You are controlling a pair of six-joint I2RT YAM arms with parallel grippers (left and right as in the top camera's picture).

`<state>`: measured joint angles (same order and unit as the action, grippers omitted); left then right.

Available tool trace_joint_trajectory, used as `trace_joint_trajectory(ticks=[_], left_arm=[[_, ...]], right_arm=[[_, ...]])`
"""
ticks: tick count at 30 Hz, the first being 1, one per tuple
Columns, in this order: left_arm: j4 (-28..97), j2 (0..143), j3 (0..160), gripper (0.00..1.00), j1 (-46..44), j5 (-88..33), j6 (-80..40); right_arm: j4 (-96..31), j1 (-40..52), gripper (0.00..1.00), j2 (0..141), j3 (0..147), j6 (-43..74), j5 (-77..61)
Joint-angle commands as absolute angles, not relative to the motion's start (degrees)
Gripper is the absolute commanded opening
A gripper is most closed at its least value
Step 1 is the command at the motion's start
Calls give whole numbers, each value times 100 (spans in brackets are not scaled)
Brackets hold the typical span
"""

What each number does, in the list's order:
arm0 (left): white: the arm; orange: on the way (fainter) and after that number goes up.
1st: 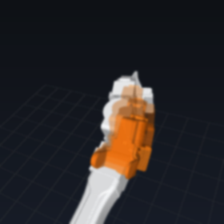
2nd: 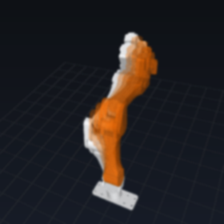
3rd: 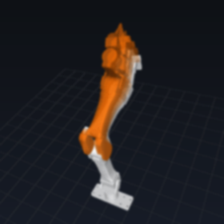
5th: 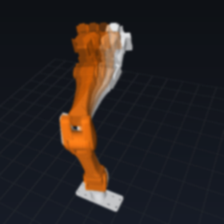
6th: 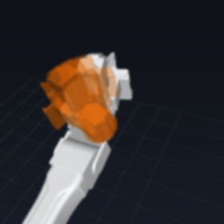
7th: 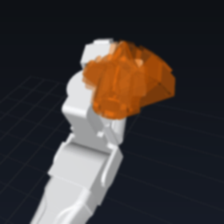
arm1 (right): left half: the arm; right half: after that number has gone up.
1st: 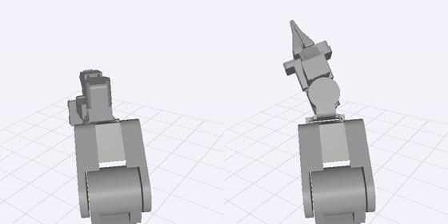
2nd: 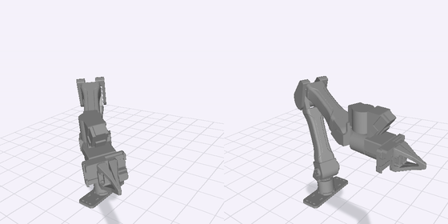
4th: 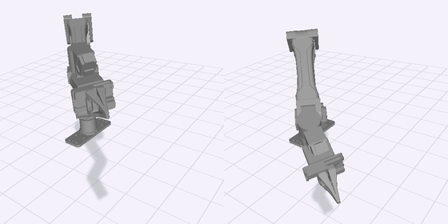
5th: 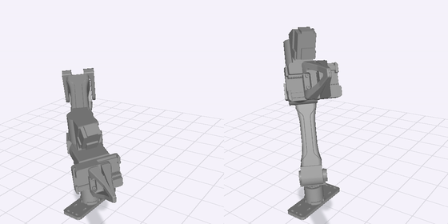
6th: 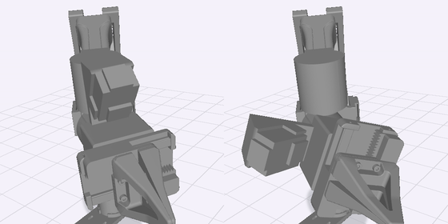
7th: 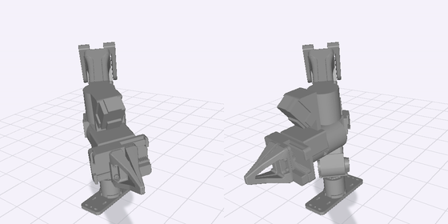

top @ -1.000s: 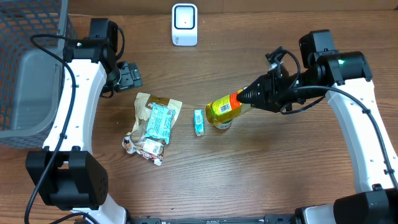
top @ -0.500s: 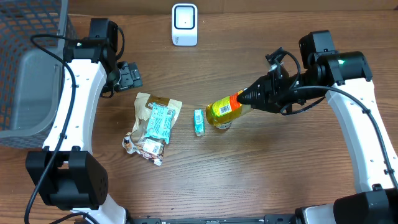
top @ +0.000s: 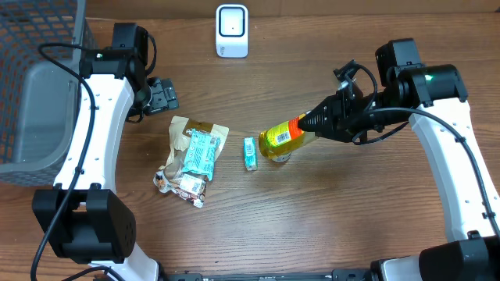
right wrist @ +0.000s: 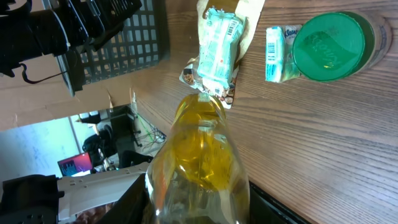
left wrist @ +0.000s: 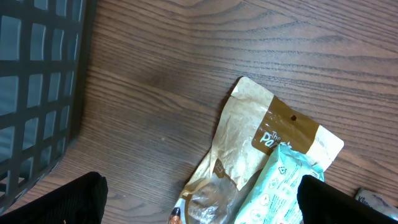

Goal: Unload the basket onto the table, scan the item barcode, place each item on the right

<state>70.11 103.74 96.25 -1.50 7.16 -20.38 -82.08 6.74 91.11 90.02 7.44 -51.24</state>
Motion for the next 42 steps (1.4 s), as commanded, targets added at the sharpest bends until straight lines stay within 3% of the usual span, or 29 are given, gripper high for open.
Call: trace_joint_trajectory(ticks=[1,15,21,42], left_arm=[[7006,10379,9719,100,-180,790,-1970],[7006,10379,9719,100,-180,790,-1970],[7004,10381,9719,100,-180,790,-1970],[7006,10379,9719,100,-180,790,-1970]], right_arm=[[-8202,674,16,8991,9153,681,-5406],[-9008,674,8,8991,9144,-611,-5452],[-9712,674,7,8991,9144,-1914,-6224],[-9708,674,7,8989,9107,-1959,-6267]])
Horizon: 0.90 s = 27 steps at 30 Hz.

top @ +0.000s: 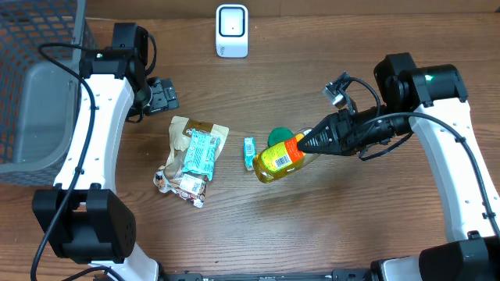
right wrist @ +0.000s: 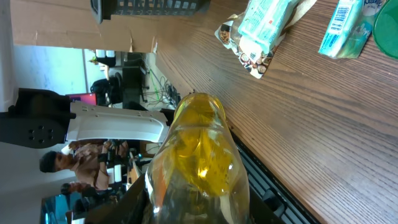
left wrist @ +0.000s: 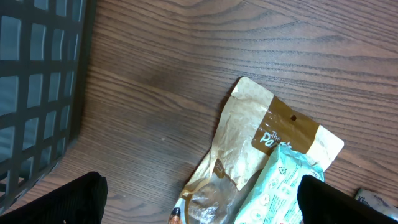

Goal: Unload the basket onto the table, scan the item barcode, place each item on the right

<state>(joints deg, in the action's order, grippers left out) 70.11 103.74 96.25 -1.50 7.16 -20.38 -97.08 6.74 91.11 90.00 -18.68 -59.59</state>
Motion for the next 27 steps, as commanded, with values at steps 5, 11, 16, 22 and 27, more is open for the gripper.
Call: trace_joint_trajectory(ticks=[5,11,16,22,27], left_arm=[[7006,10379,9719,100,-180,790,-1970],[7004,10381,9719,100,-180,790,-1970],[7006,10381,9719,100,-180,790,-1970],[7006,10381,9719,99,-180,790,-1970],[7006,10379,9719,100,-180,790,-1970]], right_arm=[[-9706,674,7,8991,9107,-1959,-6267],[-9651,674,7,8991,9107,-1962,-6265],[-9393,674,7,8989,9107,-1962,-6261],[-9035,674,6,8991,9107,-1959,-6259],[-8836,674,4,8991,9107,-1957,-6191]])
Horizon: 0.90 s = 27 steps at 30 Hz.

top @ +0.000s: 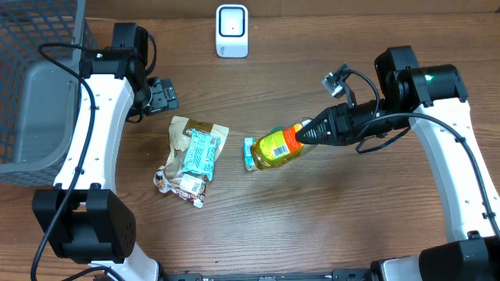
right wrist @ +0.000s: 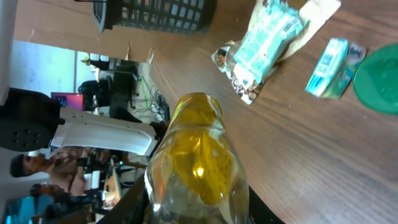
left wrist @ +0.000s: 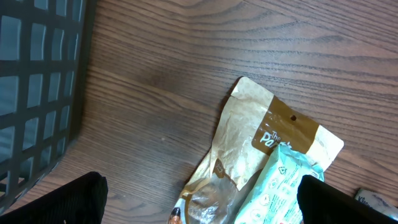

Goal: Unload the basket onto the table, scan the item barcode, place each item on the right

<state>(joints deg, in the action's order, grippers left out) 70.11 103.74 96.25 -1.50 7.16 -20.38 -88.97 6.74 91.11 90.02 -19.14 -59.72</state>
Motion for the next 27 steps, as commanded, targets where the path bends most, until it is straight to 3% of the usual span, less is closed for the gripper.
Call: trace_joint_trajectory(ticks=[1,14,27], left_arm=[[7006,10379,9719,100,-180,790,-1970],[7006,10381,9719,100,-180,790,-1970],[7006,10379,9719,100,-180,790,-1970]], right_arm=[[-8812,674,4,8991,9107,-1955,-6176],[-8208,674,4,8991,9107,-1710,-5889],[-7168,672,4,8991,9107,-1175,-4278]])
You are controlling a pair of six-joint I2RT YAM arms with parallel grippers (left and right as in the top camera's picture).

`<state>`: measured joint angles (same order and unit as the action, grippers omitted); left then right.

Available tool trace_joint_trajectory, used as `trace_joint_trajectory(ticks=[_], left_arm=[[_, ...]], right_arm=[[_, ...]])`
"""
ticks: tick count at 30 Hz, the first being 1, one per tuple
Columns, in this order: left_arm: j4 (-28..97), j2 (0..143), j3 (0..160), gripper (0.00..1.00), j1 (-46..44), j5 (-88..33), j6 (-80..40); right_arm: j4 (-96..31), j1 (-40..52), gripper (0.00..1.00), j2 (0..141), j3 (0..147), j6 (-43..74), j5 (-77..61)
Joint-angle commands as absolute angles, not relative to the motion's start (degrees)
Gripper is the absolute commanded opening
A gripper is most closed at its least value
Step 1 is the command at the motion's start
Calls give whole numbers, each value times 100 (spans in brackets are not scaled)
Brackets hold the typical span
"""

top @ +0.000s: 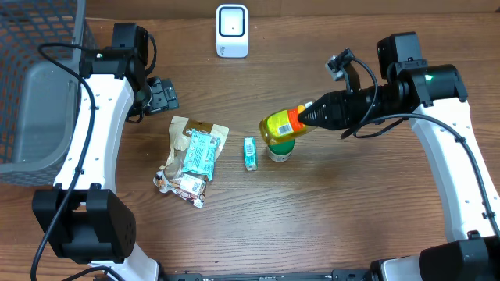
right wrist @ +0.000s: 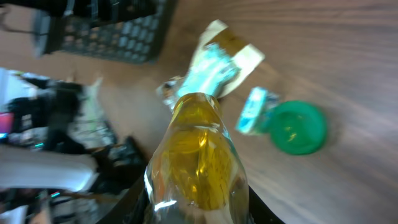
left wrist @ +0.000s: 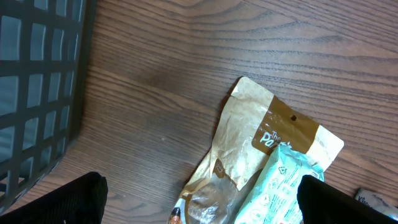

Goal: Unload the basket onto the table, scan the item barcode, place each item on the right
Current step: 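Carry the yellow bottle up to the white scanner and hold it there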

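My right gripper (top: 311, 116) is shut on a clear bottle of yellow liquid (top: 283, 125), held on its side above the table with its labelled end pointing left. In the right wrist view the bottle (right wrist: 198, 155) fills the space between the fingers. The white barcode scanner (top: 232, 30) stands at the table's back edge, well up and left of the bottle. My left gripper (top: 161, 95) is open at the left, near the basket. Its black fingertips (left wrist: 62, 199) straddle a brown snack bag (left wrist: 261, 140) from above, with nothing held.
A green-lidded jar (top: 280, 151) stands just below the held bottle, with a small teal packet (top: 250, 153) to its left. A brown bag and a teal pack (top: 193, 153) lie piled further left. A dark mesh basket (top: 31, 47) holding a grey bin fills the left edge.
My right gripper has carried the bottle back and a little to the right, nearer the scanner's side of the table. The green-lidded jar now shows beneath it. The left arm has not moved.
The right gripper held the bottle over the green-lidded jar. Later the bottle was nearer the front of the table, then just left of the jar, and now it is further back, above the jar. The left gripper stayed open by the basket throughout.
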<state>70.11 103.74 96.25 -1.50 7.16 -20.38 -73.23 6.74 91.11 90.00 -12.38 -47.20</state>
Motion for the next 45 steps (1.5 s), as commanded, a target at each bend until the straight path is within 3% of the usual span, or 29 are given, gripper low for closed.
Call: trace_joint_trajectory(ticks=[1,2,4,6,13,19,27,39,45], left_arm=[[7006,10379,9719,99,-180,790,-1970],[7006,10379,9719,100,-180,790,-1970],[7004,10381,9719,100,-180,790,-1970],[7006,10379,9719,99,-180,790,-1970],[7006,10379,9719,100,-180,790,-1970],[7006,10379,9719,100,-180,790,-1970],[7006,10379,9719,100,-180,790,-1970],[7006,10379,9719,100,-180,790,-1970],[7006,10379,9719,100,-180,790,-1970]], right_arm=[[-7074,672,6,8991,9107,-1177,-4163],[-6993,672,12,8991,9107,-1177,-4056],[-6825,672,12,8991,9107,-1177,-3948],[-6589,672,5,8991,9111,-1151,-4077],[-5680,676,3,8991,9220,351,-3824],[-5756,854,3,8991,9651,628,-3280],[-6283,1634,3,9456,11441,862,-2134],[-4971,3234,3,10827,11813,-1347,864],[-3972,3468,4,11535,11813,-3015,1426]])
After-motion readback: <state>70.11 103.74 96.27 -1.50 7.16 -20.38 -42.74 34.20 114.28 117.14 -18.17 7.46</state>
